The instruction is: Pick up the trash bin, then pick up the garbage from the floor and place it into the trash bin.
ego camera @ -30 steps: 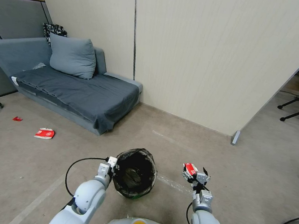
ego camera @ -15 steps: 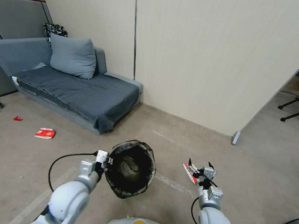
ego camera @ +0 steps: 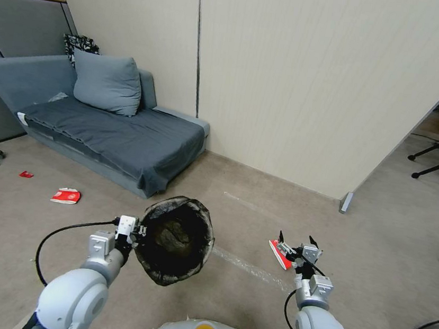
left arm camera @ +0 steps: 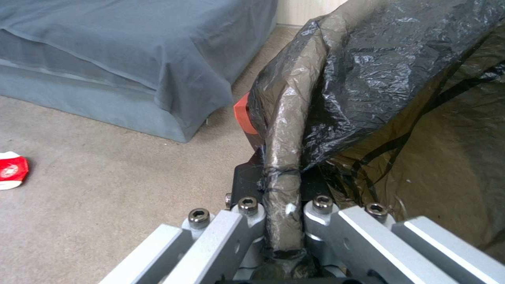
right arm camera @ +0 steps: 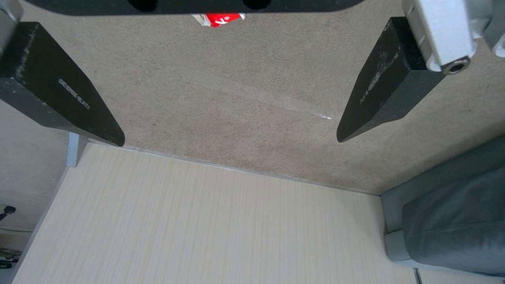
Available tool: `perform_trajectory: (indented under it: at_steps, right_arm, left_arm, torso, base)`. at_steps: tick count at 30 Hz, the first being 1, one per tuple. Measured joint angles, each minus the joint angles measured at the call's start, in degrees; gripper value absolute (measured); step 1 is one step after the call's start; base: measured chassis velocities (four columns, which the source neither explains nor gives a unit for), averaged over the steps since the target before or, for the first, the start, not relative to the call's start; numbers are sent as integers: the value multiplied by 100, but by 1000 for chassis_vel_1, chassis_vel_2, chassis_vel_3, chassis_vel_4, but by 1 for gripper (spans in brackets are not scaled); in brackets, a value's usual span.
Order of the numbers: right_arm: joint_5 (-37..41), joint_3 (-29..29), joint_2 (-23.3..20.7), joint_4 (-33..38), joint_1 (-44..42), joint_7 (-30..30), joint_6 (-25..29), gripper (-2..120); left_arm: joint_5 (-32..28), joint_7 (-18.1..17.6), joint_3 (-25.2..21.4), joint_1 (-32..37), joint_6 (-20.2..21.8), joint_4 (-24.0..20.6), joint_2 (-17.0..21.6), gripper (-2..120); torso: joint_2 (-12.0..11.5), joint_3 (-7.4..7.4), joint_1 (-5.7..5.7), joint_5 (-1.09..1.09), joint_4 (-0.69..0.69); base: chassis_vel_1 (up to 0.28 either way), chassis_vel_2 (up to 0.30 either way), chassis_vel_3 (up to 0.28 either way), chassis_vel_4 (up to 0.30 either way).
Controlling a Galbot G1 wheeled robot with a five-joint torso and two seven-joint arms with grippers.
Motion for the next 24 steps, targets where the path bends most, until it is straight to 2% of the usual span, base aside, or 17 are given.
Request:
perform_trajectory:
  at_steps: [24]
  right_arm:
    - [-72, 0, 156, 156, -129, -6, 115, 100]
  left_arm:
    - [37, 12, -96, -26, 19, -17, -57, 1]
  torso:
    - [0, 0, 0, 0, 0]
  base:
    - [-43, -39, -45, -45]
